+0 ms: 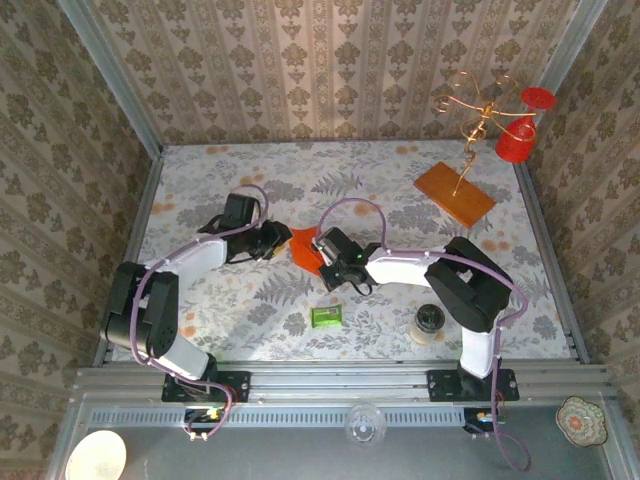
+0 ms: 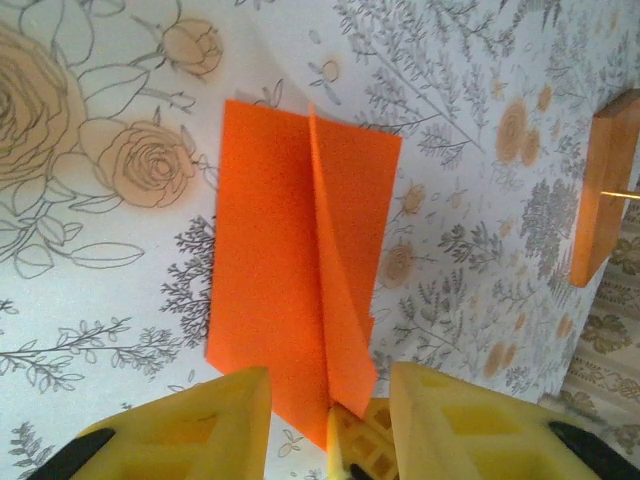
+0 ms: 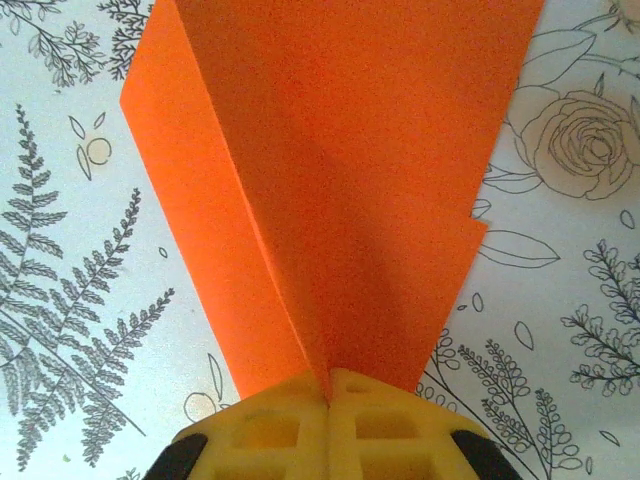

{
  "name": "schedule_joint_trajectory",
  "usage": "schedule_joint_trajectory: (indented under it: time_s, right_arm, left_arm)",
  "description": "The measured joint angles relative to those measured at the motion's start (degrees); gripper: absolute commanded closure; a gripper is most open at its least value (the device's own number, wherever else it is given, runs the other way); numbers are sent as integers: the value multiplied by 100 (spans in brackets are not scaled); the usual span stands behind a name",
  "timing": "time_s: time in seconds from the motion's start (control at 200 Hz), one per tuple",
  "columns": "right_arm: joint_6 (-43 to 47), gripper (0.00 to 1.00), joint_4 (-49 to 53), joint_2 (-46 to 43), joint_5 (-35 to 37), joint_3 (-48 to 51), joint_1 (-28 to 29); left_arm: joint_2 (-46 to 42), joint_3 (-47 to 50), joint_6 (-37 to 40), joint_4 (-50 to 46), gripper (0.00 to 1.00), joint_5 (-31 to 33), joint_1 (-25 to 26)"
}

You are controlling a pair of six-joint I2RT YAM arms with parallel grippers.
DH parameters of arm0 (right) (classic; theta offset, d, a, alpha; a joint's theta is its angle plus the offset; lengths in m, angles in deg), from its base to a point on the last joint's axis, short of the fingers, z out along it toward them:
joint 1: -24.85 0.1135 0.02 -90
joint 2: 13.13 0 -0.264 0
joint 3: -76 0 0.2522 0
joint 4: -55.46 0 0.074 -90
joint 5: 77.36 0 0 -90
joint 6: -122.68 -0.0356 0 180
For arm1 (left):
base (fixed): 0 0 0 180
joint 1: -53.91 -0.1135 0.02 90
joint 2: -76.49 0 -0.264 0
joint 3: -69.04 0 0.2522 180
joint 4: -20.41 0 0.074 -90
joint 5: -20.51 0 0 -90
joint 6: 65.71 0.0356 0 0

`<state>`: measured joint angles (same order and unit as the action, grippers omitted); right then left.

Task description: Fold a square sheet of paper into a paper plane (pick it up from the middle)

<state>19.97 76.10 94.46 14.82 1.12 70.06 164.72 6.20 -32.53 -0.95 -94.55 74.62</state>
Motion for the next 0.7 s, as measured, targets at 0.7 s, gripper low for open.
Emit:
schedule_joint_trajectory:
  time_s: [0.7]
  right_arm:
    - [-623,92,-852,127,-2997,476,-1156]
  left_arm:
    - [844,304,-142,1309,51,-236,990]
